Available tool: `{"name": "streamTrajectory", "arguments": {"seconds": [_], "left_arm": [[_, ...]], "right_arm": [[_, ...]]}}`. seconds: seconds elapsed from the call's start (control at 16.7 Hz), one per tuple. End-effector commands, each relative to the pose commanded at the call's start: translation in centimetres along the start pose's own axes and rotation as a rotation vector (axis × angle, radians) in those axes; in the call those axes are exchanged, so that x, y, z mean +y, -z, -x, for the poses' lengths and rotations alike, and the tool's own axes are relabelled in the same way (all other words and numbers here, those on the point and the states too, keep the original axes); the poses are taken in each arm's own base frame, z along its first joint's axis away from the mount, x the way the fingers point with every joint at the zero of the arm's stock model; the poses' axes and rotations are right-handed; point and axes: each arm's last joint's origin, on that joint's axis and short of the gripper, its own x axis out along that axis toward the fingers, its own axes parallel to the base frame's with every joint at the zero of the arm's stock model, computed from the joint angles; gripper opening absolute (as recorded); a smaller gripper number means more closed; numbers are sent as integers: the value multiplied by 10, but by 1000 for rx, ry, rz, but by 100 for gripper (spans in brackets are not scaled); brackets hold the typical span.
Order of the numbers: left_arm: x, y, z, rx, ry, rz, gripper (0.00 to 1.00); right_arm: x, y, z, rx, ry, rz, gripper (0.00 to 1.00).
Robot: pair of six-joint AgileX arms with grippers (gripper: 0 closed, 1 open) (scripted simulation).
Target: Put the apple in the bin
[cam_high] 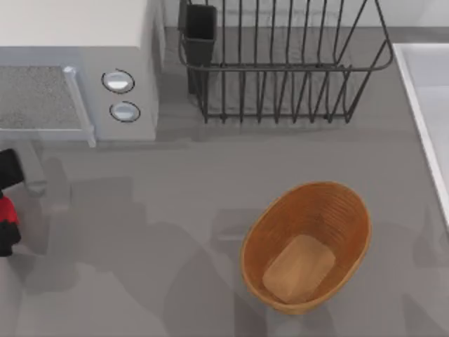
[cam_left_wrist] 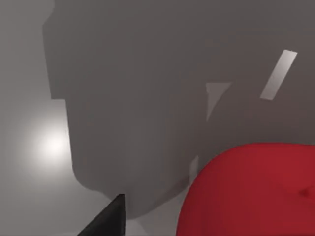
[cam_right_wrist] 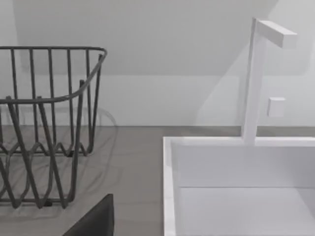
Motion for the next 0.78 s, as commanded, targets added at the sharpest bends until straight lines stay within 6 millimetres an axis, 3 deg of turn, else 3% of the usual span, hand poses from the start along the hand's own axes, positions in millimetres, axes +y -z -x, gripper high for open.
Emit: {"name": "streamTrajectory", "arguments": {"seconds": [0.18, 0.78], "left_arm": [[0, 0, 0, 0, 0, 0, 100], [0, 0, 0, 0, 0, 0, 25]], "right_arm": [[0, 0, 0, 0, 0, 0, 100], [0, 0, 0, 0, 0, 0, 100]]}}
